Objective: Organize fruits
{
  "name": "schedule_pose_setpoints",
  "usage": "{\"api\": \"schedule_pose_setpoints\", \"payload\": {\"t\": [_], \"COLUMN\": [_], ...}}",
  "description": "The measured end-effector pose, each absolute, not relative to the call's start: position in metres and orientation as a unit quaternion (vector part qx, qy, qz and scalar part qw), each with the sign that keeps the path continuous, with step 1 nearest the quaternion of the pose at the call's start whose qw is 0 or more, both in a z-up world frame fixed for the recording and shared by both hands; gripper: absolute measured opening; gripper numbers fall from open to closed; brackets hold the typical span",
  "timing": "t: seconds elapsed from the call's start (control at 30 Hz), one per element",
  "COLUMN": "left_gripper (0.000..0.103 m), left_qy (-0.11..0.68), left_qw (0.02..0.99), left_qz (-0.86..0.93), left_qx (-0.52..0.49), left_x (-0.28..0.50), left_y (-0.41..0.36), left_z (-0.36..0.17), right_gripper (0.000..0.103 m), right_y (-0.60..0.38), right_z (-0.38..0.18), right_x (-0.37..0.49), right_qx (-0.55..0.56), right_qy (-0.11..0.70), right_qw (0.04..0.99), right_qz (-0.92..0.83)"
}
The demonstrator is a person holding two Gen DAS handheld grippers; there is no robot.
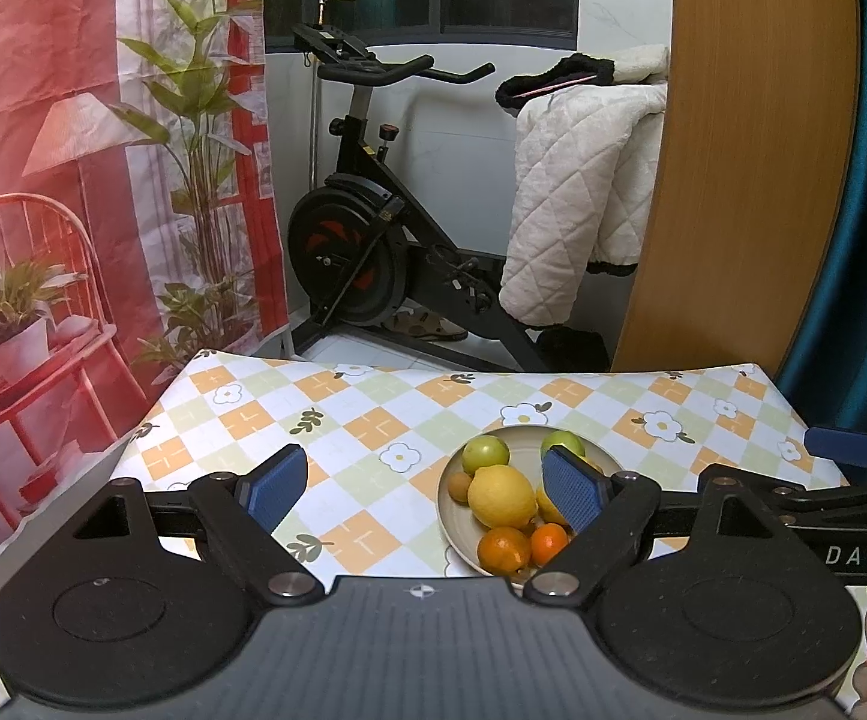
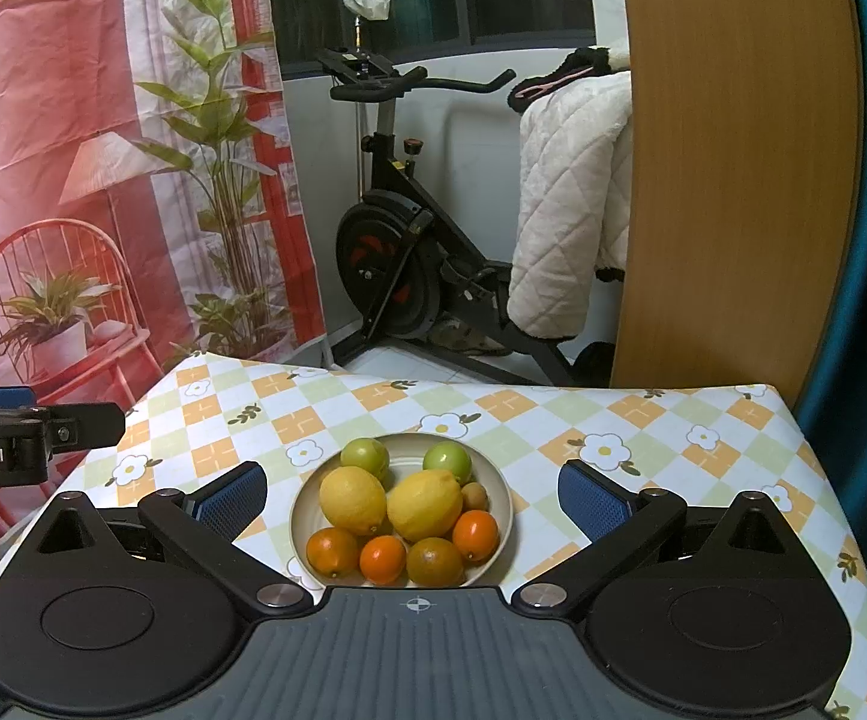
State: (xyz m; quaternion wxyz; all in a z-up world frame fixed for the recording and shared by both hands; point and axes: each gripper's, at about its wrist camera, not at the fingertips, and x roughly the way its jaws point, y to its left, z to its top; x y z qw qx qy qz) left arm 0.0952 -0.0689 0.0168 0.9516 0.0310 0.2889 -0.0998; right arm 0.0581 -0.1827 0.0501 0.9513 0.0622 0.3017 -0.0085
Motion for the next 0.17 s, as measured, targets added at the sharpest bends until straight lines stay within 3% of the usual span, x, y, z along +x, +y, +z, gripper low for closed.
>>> {"api": "schedule_pose_setpoints", "payload": {"t": [0.17], "left_gripper": [0.088], "left_qy": [0.291], "left_qw": [0.951], "left_qz": [-0.101], "left_qx": [0.030], "left_x": [0.0951], "left_y": [-0.0694], "left_z": [0.0160], "right_gripper": [0.102], "right_y": [-0.1835], "right_z": [0.0495], "right_x": [0.0586], "right_qx": [0.063], "right_qy": [0.303], "right_qw": [0.951], "right_qz": [-0.009]}}
